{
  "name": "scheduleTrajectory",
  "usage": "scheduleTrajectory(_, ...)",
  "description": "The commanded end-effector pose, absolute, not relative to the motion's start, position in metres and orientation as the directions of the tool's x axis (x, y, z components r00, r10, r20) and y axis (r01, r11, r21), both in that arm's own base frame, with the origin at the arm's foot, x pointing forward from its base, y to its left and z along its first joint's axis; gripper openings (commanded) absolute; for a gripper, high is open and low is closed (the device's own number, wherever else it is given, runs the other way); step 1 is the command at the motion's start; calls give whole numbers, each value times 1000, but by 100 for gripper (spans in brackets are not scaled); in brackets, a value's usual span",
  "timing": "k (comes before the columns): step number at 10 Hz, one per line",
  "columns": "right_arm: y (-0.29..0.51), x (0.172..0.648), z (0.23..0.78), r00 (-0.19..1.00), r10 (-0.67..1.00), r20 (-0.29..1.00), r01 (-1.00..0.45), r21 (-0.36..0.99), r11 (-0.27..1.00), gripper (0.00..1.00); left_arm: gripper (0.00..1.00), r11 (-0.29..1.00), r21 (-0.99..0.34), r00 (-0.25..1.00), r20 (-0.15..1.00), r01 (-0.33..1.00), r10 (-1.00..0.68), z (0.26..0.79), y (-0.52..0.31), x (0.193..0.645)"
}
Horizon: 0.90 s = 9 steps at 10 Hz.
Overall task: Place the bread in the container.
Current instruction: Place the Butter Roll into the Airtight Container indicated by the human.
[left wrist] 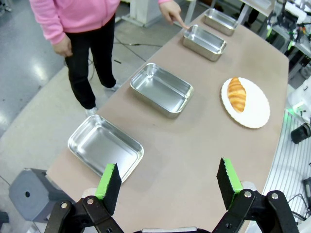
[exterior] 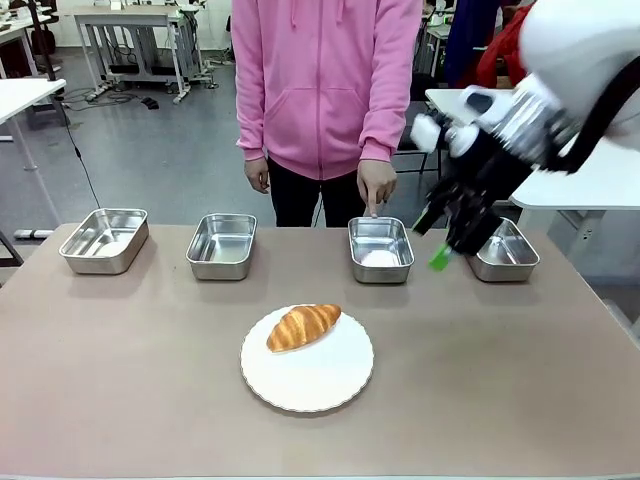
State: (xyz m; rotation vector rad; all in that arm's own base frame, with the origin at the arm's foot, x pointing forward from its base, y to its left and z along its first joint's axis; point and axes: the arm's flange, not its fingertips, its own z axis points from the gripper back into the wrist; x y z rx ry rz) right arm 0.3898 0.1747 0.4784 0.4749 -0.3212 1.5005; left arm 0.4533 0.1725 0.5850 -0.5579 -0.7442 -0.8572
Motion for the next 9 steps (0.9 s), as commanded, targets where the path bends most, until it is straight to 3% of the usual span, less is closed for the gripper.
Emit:
scheduleTrajectory(1, 204, 389, 457, -69, 891, 449, -994, 46, -100, 100, 100, 538, -137, 429, 775, 831, -464, 587, 172, 452)
scheduleTrajectory(2, 214, 382, 454, -108, 880, 464, -988, 46, -145, 100, 100, 538, -137, 429, 775, 831, -464, 587, 172, 452)
scheduleTrajectory(4, 215, 378, 454, -37, 889, 456, -991, 98, -92, 100, 100, 538, -137, 429, 775, 831, -464, 587, 172, 452)
scheduleTrajectory(9, 215, 378, 454, -37, 889, 456, -991, 98, -92, 100, 100, 538, -137, 429, 775, 831, -464, 587, 172, 452)
